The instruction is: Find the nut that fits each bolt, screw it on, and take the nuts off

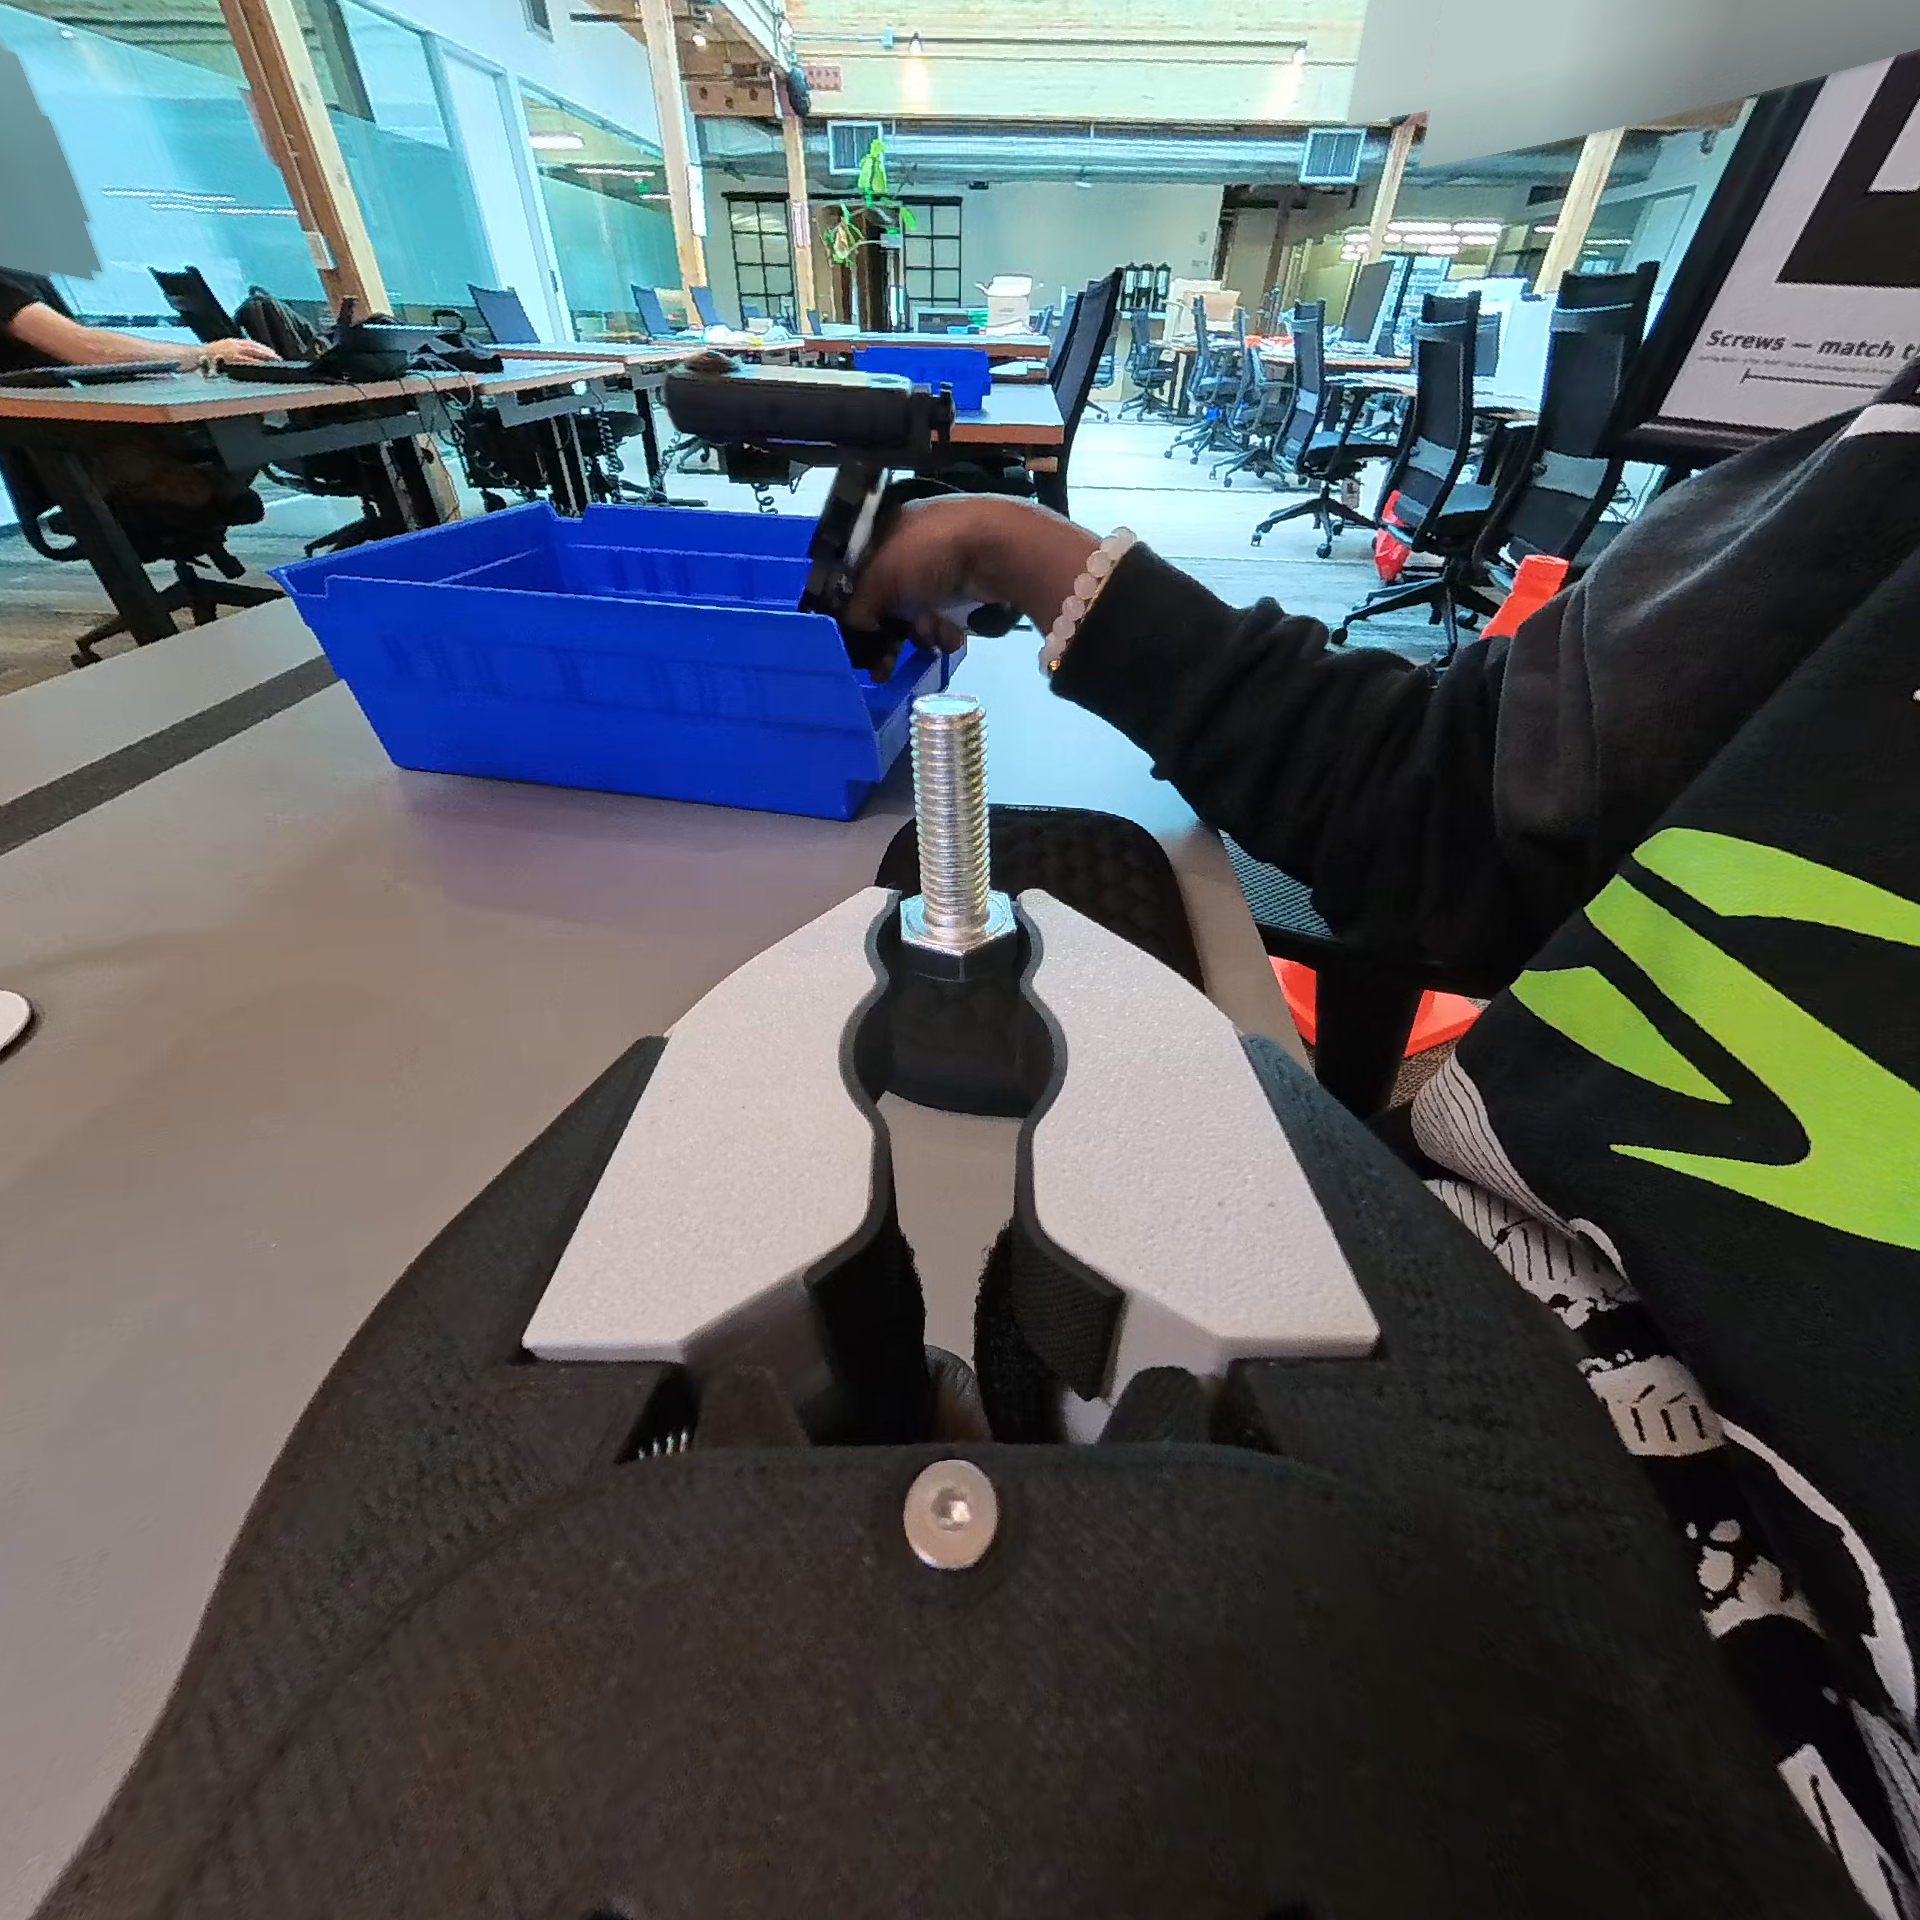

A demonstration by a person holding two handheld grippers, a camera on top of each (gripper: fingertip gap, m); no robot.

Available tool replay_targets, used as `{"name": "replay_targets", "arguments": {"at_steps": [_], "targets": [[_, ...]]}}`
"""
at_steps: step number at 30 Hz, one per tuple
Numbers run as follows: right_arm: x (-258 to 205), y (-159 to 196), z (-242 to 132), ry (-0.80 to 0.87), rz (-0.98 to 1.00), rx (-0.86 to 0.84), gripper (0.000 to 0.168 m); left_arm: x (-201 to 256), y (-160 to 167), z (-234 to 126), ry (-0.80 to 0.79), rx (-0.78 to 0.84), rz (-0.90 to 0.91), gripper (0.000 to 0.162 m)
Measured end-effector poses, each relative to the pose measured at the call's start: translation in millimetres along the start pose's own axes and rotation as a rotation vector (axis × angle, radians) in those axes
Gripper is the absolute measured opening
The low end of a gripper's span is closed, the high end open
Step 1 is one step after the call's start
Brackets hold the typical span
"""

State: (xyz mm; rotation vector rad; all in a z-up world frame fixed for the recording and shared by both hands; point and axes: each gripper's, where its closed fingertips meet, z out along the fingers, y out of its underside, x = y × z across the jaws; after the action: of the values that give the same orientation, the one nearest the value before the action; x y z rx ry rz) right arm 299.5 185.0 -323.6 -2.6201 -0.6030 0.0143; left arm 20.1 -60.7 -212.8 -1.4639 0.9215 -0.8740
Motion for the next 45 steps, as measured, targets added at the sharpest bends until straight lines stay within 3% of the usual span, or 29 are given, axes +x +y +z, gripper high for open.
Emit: {"name": "replay_targets", "arguments": {"at_steps": [4, 8, 10, 13, 16, 18, 25, 32, 35, 40, 42, 45], "targets": [[0, 2, -6, -0.009, 0.013, 0.027, 0.025, 0, 0, 0, -0.001, 0.000, 0.000, 0.019], [-20, -26, -42, -0.034, -0.030, 0.253, 0.029, -5, 0, -1, -0.027, 0.004, -0.008, 0.019], [-62, -45, -75, -0.141, -0.120, 0.417, 0.030, -6, 0, 0, -0.032, 0.003, -0.009, 0.019], [-165, -55, -135, -0.455, -0.359, 0.625, 0.029, -6, 3, 1, -0.040, -0.014, -0.001, 0.019], [-270, -31, -185, -0.809, -0.608, 0.703, 0.025, -6, 4, 2, -0.042, -0.020, 0.003, 0.018], [-318, -7, -198, -0.944, -0.747, 0.671, 0.024, -7, 4, 1, -0.048, -0.020, 0.002, 0.018], [-373, 10, -207, -1.067, -0.860, 0.669, 0.019, -6, 8, 2, -0.051, -0.044, 0.018, 0.019], [-369, 5, -207, -1.043, -0.869, 0.687, 0.010, -7, 1, 1, -0.044, -0.001, -0.024, 0.020], [-339, -19, -207, -0.921, -0.796, 0.747, 0.010, -15, -2, -1, -0.080, 0.026, -0.058, 0.045], [-215, -91, -182, -0.443, -0.519, 0.797, 0.010, -23, -5, -2, -0.137, 0.041, -0.052, 0.070], [-153, -111, -161, -0.235, -0.398, 0.769, 0.010, -26, -5, -2, -0.157, 0.048, -0.052, 0.075], [-79, -127, -124, -0.090, -0.214, 0.711, 0.010, -28, -6, -4, -0.173, 0.055, -0.040, 0.075]]}}
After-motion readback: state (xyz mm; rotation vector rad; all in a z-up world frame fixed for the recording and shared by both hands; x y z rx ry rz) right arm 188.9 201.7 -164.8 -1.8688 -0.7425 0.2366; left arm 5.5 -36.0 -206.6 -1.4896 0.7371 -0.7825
